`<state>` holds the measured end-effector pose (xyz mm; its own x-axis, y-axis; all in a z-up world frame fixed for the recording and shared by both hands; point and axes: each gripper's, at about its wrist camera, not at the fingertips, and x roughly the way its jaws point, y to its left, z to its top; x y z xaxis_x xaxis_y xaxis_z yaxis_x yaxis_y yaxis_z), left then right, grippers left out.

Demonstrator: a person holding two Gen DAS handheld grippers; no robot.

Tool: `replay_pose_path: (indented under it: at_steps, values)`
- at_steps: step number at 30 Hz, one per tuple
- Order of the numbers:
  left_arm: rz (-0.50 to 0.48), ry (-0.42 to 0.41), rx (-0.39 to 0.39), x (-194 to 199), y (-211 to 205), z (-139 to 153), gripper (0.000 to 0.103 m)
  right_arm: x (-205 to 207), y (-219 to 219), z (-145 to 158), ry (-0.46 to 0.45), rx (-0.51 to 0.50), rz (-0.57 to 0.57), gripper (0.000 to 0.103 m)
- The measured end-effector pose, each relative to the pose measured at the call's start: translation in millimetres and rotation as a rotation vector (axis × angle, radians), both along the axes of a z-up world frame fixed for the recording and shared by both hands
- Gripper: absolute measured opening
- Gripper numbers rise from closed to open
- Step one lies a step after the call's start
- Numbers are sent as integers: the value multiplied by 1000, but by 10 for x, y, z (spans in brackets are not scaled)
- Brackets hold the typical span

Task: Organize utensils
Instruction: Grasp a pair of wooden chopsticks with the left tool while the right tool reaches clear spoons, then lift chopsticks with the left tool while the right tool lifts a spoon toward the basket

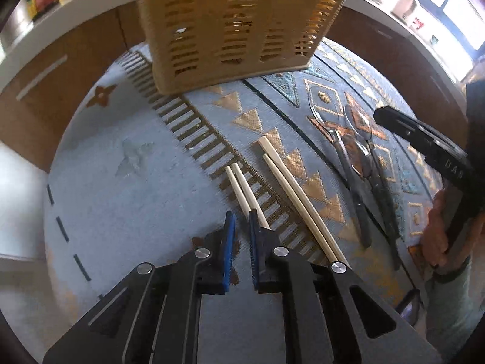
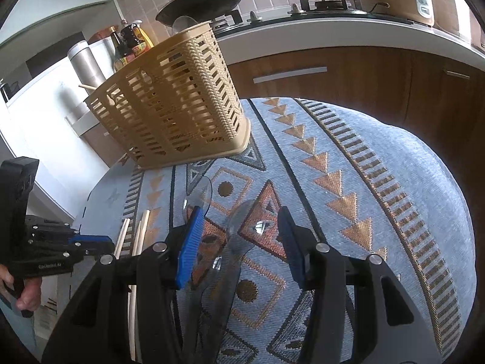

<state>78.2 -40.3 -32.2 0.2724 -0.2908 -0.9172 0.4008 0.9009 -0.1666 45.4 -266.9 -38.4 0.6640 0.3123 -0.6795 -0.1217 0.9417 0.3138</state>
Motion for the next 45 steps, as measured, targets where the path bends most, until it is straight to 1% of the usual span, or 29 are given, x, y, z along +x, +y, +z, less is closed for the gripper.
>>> replay_pose_path:
  at_steps: [1, 2, 4, 5, 6, 9, 10, 11, 15, 18, 20, 21, 23, 25, 27, 29, 31, 34, 37, 42, 44, 45]
  values:
    - [-1, 8, -21, -19, 63, 35, 9, -2, 4, 1, -1, -1, 0, 47]
    - [-9, 25, -42, -11, 54, 41, 16, -4, 5, 1, -1, -2, -1, 47]
    - [-16, 28, -31, 10, -8, 25, 23, -4, 4, 0, 0, 0, -5, 47]
    - [-21, 19, -5, 8, -49, 13, 23, -1, -1, -2, 1, 3, -7, 47]
    - [-38, -7, 39, -14, -112, 27, 23, 2, -5, 0, 1, 4, -7, 47]
    - [-43, -30, 90, -35, -191, 25, 23, 18, -14, 3, 6, 21, 1, 48]
    - [-49, -33, 106, -41, -193, 29, 20, 34, -6, 3, 15, 23, 8, 47]
    - [-48, -36, 113, -40, -177, 33, 16, 50, 15, 1, 26, 20, 19, 47]
    - [-45, -23, 77, -14, -85, 37, 17, 117, 149, 66, 64, 1, 61, 47]
    - [-73, -43, 131, -18, -154, 31, 17, 297, 346, 188, 135, -54, 93, 47]
    - [-96, -53, 163, -36, -184, 32, 17, 463, 482, 198, 217, -116, 102, 47]
    - [-98, -53, 160, -36, -183, 32, 17, 549, 548, 194, 251, -127, 113, 47]
    - [-94, -43, 126, -13, -163, 21, 17, 675, 653, 180, 281, -119, 146, 47]
    - [-86, -32, 96, 29, -123, 12, 17, 759, 727, 130, 315, -145, 153, 47]
    - [-87, -29, 91, 43, -173, 4, 17, 830, 759, 61, 360, -162, 132, 47]
    - [-99, -35, 107, 32, -187, 12, 17, 872, 781, 19, 386, -175, 114, 47]
    - [-110, -41, 121, 77, -215, -4, 17, 879, 829, 11, 390, -191, 121, 47]
    - [-123, -49, 141, 43, -344, -15, 17, 875, 928, -5, 399, -223, 124, 47]
    - [-127, -45, 141, 40, -356, -16, 17, 875, 994, -14, 400, -247, 124, 47]
    - [-113, -23, 108, 102, -285, -13, 17, 878, 950, -17, 408, -225, 120, 47]
    - [-117, -28, 118, 103, -305, -8, 17, 886, 954, -13, 408, -236, 128, 47]
    - [-124, -34, 131, 129, -305, -51, 17, 870, 935, -24, 408, -239, 128, 47]
